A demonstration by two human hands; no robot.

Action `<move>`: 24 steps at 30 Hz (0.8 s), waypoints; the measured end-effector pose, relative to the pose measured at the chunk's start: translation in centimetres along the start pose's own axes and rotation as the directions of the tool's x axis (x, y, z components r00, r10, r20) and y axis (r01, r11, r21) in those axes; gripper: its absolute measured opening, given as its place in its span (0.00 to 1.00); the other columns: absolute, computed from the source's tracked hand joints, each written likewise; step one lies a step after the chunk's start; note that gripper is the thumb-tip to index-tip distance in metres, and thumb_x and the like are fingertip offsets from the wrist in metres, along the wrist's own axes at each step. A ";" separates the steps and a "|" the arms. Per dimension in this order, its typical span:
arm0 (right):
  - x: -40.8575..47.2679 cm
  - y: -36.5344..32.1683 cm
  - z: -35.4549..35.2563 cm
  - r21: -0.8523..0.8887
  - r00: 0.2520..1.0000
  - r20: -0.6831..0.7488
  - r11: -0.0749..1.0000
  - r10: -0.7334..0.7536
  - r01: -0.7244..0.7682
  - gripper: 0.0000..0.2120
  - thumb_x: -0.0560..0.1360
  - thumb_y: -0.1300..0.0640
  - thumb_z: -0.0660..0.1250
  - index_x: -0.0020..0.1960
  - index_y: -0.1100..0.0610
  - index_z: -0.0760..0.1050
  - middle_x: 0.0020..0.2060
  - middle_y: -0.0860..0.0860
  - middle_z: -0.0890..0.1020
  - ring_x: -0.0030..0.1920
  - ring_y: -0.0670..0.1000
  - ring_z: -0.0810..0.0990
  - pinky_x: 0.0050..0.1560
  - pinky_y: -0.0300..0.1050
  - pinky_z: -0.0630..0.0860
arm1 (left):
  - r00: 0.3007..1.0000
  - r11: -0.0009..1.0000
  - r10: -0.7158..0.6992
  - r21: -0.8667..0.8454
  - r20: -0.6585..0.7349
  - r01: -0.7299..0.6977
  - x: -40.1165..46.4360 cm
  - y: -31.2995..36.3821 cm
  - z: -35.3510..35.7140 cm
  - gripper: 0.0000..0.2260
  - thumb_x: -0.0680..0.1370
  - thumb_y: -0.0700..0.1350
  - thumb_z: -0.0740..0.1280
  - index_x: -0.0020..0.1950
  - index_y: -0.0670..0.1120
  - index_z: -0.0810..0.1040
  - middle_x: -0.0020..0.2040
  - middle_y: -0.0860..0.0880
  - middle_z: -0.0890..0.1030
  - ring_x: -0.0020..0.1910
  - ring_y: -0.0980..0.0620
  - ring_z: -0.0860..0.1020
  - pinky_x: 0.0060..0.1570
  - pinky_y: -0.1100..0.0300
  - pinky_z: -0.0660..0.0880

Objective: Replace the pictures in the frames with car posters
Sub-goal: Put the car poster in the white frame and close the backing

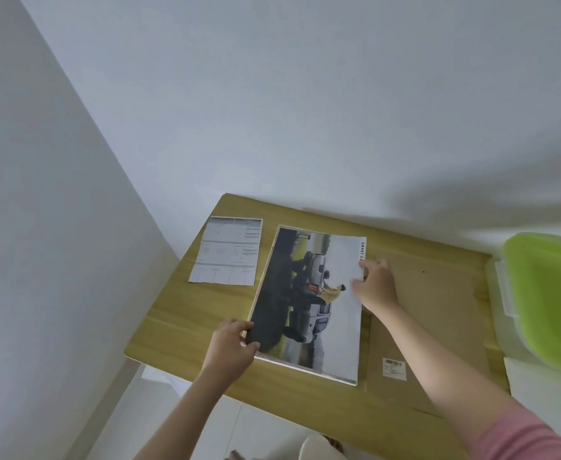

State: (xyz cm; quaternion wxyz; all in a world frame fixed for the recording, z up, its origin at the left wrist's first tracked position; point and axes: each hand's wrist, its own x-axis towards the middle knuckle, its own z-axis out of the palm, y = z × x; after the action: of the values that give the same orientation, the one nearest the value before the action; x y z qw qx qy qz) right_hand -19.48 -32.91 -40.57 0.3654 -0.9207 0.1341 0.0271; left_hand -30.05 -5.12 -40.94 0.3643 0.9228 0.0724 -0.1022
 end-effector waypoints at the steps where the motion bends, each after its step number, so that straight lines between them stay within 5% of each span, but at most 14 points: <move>1: 0.3 0.3 -0.1 -0.013 1.000 0.020 1.000 -0.008 0.008 0.23 0.73 0.65 0.67 0.67 0.64 0.69 0.60 0.59 0.69 0.55 0.54 0.72 0.52 0.38 0.66 | 1.000 1.000 -0.008 0.010 -0.006 0.008 -0.1 0.2 0.4 0.19 0.72 0.43 0.71 0.62 0.44 0.76 0.54 0.50 0.76 0.45 0.56 0.76 0.42 0.71 0.71; 12: 1.6 3.5 0.2 -0.049 0.983 0.134 0.990 -0.122 0.130 0.28 0.70 0.49 0.72 0.67 0.58 0.71 0.57 0.53 0.68 0.58 0.51 0.70 0.57 0.41 0.70 | 0.967 0.981 -0.153 0.086 -0.203 0.173 -1.2 1.2 2.9 0.18 0.71 0.45 0.71 0.61 0.48 0.76 0.56 0.51 0.72 0.56 0.53 0.67 0.50 0.62 0.67; 20: 1.3 4.0 -0.2 0.019 0.979 0.139 0.989 -0.146 0.145 0.26 0.72 0.49 0.70 0.67 0.55 0.70 0.59 0.54 0.69 0.59 0.52 0.71 0.55 0.40 0.67 | 0.945 0.970 -0.236 0.003 -0.226 0.243 -1.7 1.8 3.5 0.19 0.73 0.44 0.70 0.63 0.49 0.75 0.59 0.48 0.71 0.62 0.48 0.66 0.58 0.54 0.68; 24: -0.4 4.2 -1.8 0.119 0.987 0.071 0.983 -0.146 0.137 0.21 0.74 0.53 0.67 0.66 0.55 0.71 0.55 0.51 0.68 0.55 0.51 0.73 0.54 0.40 0.68 | 0.947 0.985 -0.166 -0.011 -0.276 0.169 -2.5 3.5 4.4 0.17 0.73 0.44 0.69 0.62 0.48 0.74 0.60 0.48 0.69 0.62 0.49 0.66 0.56 0.57 0.67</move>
State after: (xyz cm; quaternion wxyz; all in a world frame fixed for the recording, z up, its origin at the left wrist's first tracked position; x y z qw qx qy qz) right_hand -21.03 -36.93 -41.99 0.4233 -0.9038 0.0550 0.0299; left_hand -32.33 -10.87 -41.18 0.3349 0.9208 0.1999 -0.0037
